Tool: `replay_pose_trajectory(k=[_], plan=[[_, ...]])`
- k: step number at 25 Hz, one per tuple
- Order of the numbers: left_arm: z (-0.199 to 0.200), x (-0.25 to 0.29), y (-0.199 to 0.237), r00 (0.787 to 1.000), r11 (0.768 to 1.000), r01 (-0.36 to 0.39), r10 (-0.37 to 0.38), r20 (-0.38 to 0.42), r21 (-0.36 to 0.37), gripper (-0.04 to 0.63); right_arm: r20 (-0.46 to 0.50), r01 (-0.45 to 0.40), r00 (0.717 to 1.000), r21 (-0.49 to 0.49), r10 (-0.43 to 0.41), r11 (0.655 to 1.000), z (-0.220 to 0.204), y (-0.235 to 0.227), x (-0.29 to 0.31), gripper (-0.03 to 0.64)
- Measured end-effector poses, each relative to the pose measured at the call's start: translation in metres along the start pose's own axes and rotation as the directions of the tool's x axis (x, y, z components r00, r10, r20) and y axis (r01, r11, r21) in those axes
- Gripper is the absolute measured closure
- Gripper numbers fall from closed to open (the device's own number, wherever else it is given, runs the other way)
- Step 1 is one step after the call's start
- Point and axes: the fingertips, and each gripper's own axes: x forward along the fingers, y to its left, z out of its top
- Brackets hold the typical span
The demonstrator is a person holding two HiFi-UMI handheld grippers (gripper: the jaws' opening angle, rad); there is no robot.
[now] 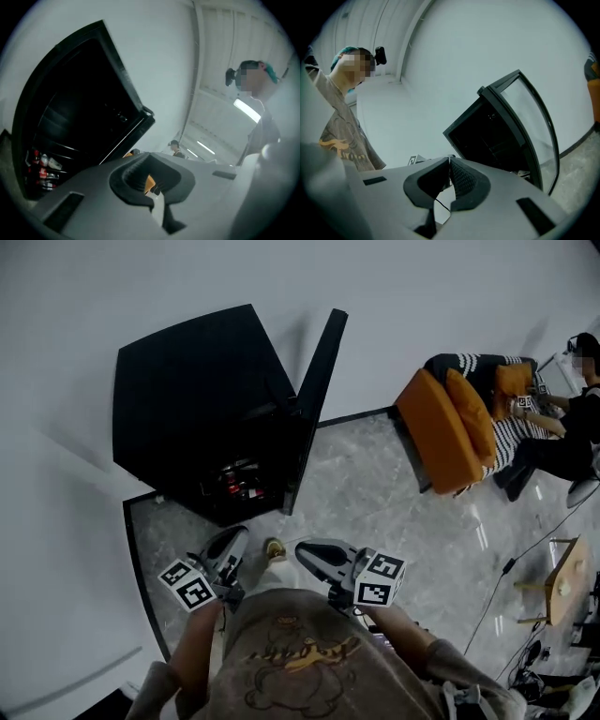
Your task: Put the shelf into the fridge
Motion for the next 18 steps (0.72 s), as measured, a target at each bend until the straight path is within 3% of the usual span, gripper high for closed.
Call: replay_pose_trajectory(k=[8,18], plan=[[0.013,-0.009,-0.084,0.998,0.977,0.056,-0.047,-0.045,0.207,0.592,0.007,-0.043,0.999,-0.094,0.044,0.995,-0.004,0.031,-0.013,0.592],[-0.002,-0.018,-0.089,0.992,0.947,0.023,0.019,-0.126,0.322,0.592,0.014,-0.018,1.0,-0.144,0.02,0.989,-0.001,0.037,-0.014,0.592]])
